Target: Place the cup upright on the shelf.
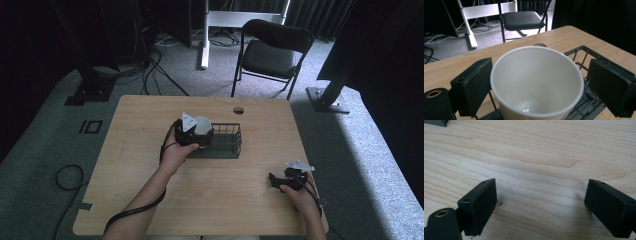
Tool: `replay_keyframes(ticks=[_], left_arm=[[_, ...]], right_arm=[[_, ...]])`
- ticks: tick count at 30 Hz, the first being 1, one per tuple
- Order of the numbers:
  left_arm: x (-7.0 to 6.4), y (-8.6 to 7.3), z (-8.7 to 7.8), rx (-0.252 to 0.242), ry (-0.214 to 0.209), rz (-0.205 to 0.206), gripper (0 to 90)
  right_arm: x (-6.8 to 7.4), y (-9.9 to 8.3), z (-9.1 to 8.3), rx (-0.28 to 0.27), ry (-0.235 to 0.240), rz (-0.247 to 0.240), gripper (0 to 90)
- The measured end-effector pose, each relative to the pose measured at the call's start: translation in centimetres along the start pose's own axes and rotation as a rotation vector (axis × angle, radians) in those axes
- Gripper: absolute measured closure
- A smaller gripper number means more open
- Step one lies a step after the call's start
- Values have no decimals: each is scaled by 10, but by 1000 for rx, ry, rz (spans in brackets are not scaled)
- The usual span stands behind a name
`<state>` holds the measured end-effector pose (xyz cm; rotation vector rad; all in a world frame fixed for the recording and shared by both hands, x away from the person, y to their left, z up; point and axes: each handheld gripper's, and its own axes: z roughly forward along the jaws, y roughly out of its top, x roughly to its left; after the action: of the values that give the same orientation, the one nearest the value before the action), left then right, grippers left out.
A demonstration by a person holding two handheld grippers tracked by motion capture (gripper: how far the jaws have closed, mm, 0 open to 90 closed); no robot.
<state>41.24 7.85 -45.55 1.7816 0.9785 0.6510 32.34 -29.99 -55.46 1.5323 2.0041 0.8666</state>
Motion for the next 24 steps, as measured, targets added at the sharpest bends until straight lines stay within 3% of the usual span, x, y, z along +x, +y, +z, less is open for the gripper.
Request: replay_keyframes(ticks=[24], left_arm=[[5,-8,-46,-35,-8,12,83]], right_arm=[[0,0,0,-1,0,-2,105]])
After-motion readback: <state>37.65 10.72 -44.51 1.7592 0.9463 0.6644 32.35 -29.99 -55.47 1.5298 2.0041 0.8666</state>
